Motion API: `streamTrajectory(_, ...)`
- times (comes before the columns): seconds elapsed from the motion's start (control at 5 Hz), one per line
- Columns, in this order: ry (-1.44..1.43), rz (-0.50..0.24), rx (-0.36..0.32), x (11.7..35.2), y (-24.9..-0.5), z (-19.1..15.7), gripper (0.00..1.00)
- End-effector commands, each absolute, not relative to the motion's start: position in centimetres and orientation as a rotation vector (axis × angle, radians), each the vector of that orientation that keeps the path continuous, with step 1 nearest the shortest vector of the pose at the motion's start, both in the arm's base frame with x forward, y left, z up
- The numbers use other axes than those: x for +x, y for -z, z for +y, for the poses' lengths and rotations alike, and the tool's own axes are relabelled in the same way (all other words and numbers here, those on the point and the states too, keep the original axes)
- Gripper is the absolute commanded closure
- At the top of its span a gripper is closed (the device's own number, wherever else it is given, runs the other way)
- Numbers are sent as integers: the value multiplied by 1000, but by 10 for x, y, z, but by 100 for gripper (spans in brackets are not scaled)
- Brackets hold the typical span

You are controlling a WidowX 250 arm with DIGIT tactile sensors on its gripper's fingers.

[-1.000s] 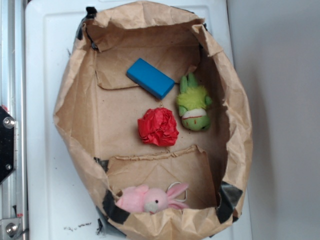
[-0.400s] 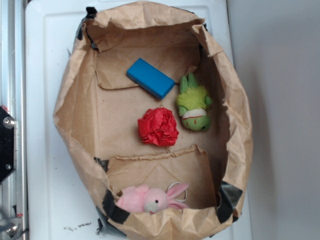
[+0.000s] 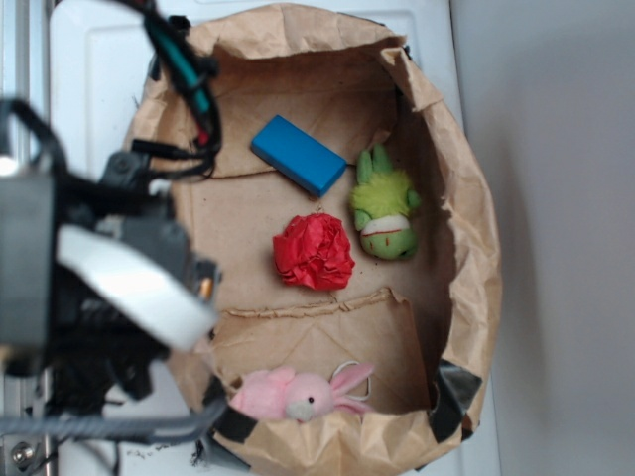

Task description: Grab the blue block.

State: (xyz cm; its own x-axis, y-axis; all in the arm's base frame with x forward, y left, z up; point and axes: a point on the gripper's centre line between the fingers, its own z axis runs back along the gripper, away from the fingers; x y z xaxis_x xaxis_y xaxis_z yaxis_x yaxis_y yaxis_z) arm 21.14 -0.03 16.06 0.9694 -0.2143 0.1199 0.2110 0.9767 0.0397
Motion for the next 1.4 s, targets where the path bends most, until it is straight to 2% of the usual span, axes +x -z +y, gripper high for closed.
streamTrajectory(0.0,358,-120,-31,233,-195,46,0)
streamTrajectory(0.2,356,-148,-113,249,-189,63,0)
streamTrajectory(0.4,384,-204,-22,272,-169,60,0)
streamTrajectory(0.8,540,-229,-57,267,-130,50,0)
streamTrajectory(1.2,540,-229,-57,267,-130,50,0)
